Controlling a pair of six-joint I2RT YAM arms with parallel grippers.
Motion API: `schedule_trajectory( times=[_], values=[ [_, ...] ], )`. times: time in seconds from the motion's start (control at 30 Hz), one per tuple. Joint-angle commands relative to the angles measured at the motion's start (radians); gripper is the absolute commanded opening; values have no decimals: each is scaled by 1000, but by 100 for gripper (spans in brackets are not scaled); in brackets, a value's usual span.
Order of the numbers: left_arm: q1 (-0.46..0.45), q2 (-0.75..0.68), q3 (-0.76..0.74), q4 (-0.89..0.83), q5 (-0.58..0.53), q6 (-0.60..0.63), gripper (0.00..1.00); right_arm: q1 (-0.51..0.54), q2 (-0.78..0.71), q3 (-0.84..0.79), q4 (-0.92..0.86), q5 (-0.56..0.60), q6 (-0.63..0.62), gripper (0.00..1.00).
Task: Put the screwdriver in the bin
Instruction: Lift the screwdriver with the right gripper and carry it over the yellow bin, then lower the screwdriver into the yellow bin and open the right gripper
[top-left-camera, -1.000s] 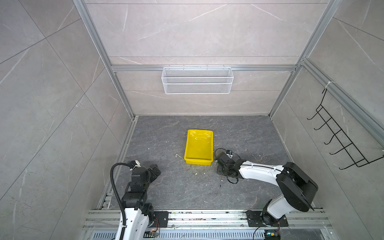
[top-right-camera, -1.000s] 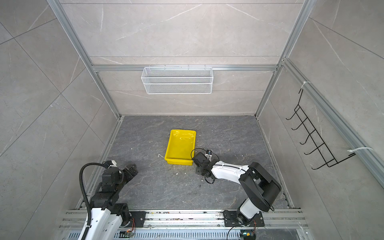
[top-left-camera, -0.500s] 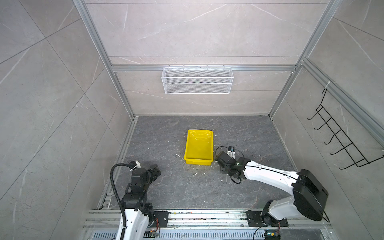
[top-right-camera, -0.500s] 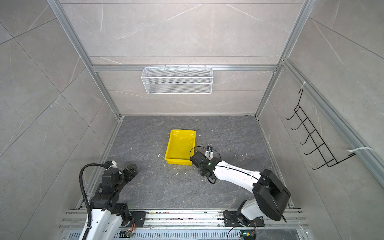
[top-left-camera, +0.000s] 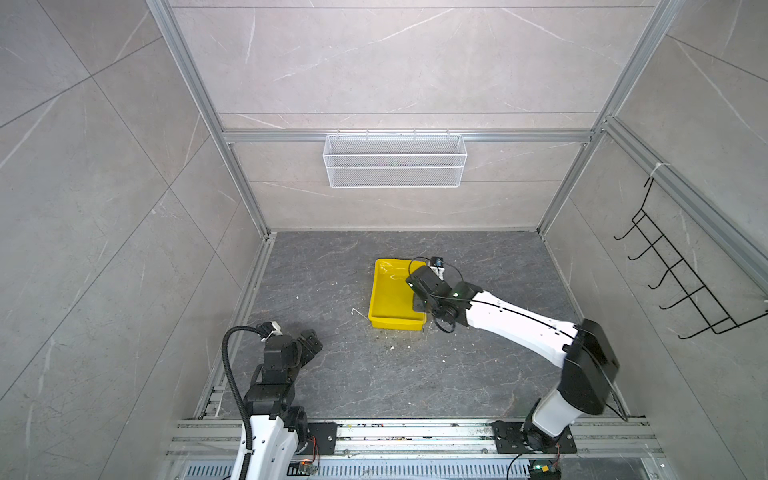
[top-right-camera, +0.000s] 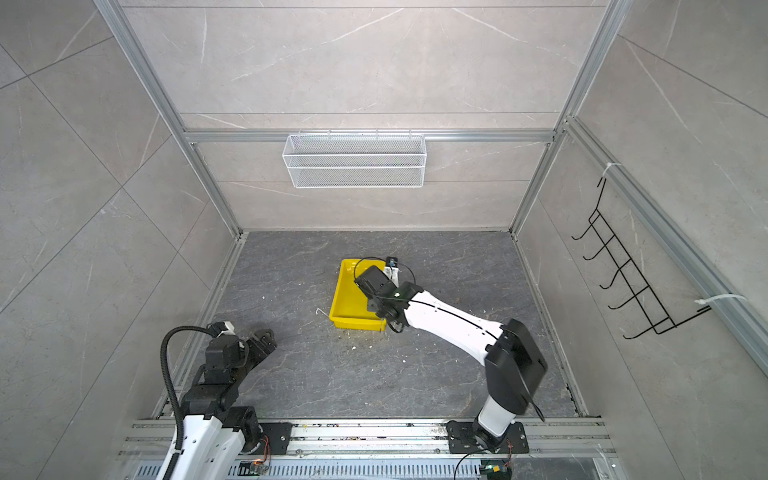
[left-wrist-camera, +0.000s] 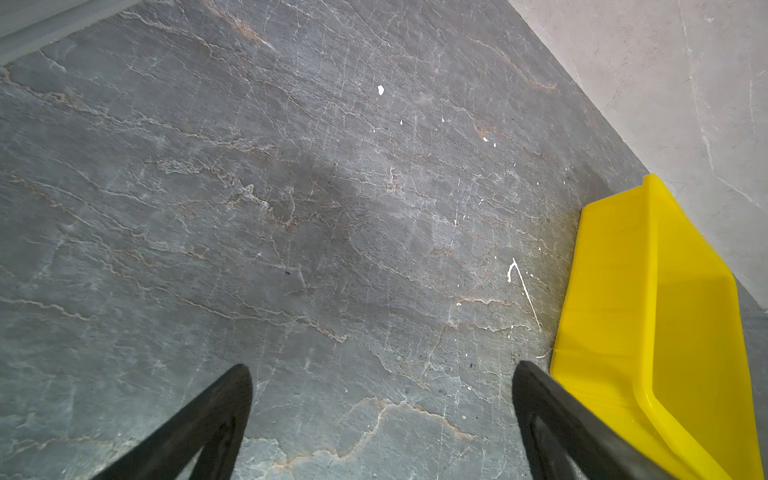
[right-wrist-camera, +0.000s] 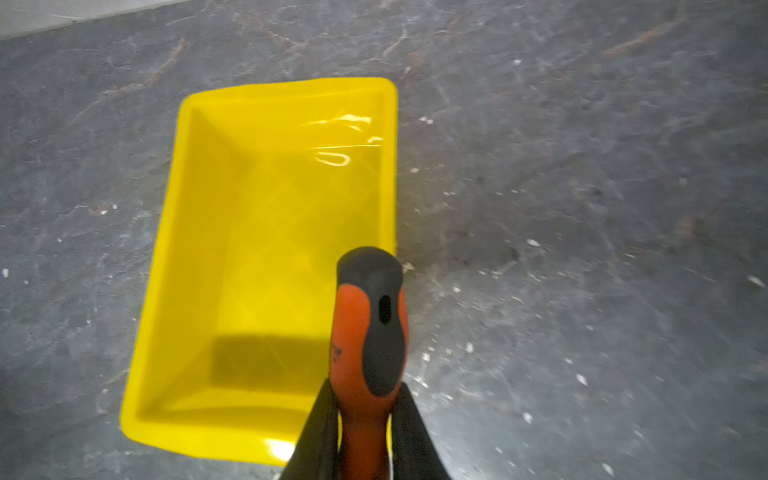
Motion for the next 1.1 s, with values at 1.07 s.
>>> schedule_trajectory(
  times=[1.07],
  values=[
    [0,31,16,53,-35,-13,99,-71,759,872,-275,-211,31,14]
  ],
)
